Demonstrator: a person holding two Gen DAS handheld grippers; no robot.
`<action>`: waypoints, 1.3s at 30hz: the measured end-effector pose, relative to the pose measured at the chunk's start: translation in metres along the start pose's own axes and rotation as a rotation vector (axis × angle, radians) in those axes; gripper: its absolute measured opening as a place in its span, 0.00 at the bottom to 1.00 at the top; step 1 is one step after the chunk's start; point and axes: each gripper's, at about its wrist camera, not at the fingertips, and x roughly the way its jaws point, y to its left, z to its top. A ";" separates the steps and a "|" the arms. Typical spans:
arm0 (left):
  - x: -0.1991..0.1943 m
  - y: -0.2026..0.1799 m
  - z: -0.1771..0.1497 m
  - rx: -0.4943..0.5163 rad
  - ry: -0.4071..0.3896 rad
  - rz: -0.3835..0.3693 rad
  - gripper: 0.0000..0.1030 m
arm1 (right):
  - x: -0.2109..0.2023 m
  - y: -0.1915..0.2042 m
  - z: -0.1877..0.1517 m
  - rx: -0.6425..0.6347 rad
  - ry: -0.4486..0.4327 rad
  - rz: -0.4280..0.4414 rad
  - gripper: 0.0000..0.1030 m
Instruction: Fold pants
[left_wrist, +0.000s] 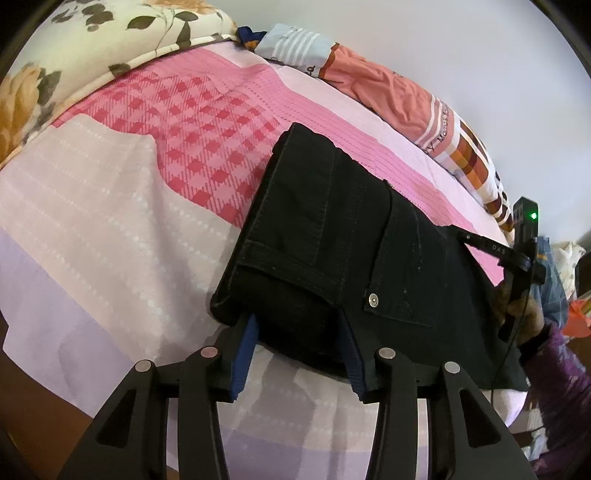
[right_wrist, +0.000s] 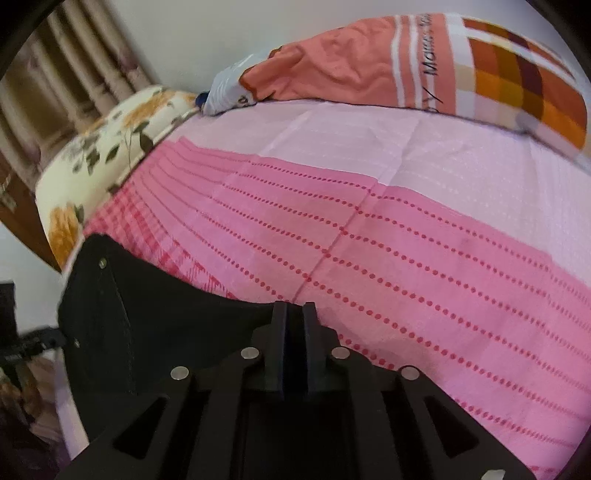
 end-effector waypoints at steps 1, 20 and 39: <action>0.000 0.001 0.001 -0.006 0.003 -0.006 0.44 | -0.001 -0.002 -0.001 0.018 -0.007 0.013 0.08; -0.046 0.027 0.019 -0.093 -0.082 0.175 0.75 | -0.170 -0.085 -0.085 0.488 -0.351 0.205 0.32; 0.035 -0.141 -0.013 0.369 -0.021 0.096 0.75 | -0.389 -0.166 -0.451 1.111 -0.697 -0.094 0.43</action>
